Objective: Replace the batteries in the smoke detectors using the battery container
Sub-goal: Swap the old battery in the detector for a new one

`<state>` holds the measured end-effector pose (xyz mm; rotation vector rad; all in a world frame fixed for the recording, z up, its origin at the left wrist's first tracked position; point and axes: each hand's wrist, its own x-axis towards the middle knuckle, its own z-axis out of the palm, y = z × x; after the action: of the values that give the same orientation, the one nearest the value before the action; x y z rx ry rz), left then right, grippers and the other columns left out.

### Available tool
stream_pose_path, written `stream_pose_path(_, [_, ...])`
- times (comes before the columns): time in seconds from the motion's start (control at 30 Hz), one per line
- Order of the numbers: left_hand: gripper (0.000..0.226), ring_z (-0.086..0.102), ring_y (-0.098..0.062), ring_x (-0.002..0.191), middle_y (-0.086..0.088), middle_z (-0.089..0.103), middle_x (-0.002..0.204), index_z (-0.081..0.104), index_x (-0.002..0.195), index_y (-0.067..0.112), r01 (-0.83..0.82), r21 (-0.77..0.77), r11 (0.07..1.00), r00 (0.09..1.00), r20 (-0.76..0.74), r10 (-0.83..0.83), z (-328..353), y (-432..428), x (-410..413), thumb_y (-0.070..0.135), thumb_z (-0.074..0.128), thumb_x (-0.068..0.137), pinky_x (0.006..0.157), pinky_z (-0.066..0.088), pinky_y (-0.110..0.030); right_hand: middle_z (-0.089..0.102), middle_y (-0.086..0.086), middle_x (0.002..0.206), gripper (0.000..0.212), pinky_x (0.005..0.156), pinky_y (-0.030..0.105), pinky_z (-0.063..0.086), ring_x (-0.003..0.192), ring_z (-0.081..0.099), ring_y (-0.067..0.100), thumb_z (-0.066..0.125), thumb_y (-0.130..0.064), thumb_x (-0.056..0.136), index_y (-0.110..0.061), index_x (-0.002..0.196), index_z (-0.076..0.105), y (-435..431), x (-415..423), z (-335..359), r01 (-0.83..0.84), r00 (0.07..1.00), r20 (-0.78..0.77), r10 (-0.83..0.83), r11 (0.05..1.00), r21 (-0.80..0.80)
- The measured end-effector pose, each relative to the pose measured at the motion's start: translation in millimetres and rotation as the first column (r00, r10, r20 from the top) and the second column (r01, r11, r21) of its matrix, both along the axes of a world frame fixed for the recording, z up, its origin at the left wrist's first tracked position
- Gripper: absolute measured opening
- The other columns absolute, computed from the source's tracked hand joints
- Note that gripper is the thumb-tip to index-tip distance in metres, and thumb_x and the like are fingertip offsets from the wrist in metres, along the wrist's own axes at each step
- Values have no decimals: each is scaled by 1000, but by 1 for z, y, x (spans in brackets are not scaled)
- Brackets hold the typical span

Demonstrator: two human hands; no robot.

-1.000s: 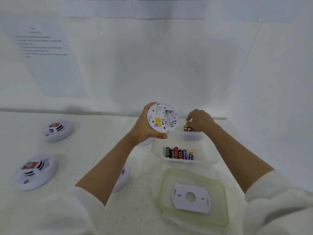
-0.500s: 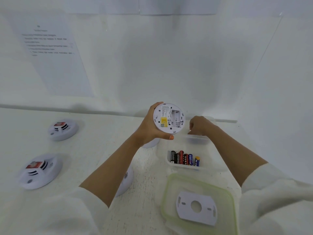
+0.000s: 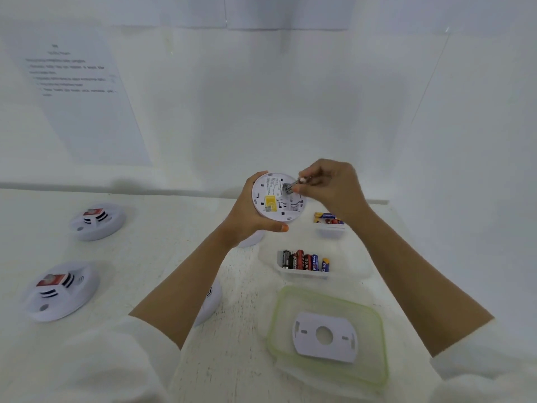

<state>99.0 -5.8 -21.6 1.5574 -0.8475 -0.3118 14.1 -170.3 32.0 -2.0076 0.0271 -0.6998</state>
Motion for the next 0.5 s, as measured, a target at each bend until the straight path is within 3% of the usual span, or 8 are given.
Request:
stream_pose_path(0.1, [98,53,-3,105,6,46,118,29,130,14,0,-16,1000,1000,-3,0,3,2,-5,-22,76,52,75,50,-14,66,2,71,19,67,21,56,66,64,5,79,0,67,-7,81,69,13,-5,-9,-26,996,76,39,987,-156])
stream_pose_path(0.3, [96,52,10,102,12,46,116,29,129,16,-22,2,1000,999,40,22,4,7,-10,-19,77,55,77,47,-9,69,14,78,12,66,34,56,67,65,26,76,-1,71,2,80,69,17,-11,-8,11,985,159,61,907,-421])
stream_pose_path(0.4, [95,53,5,104,10,46,117,29,129,16,-10,-3,1000,999,50,10,6,8,-11,-19,77,54,77,48,-11,69,14,80,12,66,35,57,69,65,25,75,-2,71,2,81,69,16,-13,-11,25,981,184,66,891,-453])
stream_pose_path(0.5, [96,53,-3,105,10,47,116,29,130,16,-9,-5,1000,999,42,10,7,9,-12,-18,78,54,78,49,-12,70,14,88,17,71,28,55,75,65,20,74,-2,73,1,88,71,16,-13,-16,-19,984,151,99,887,-462])
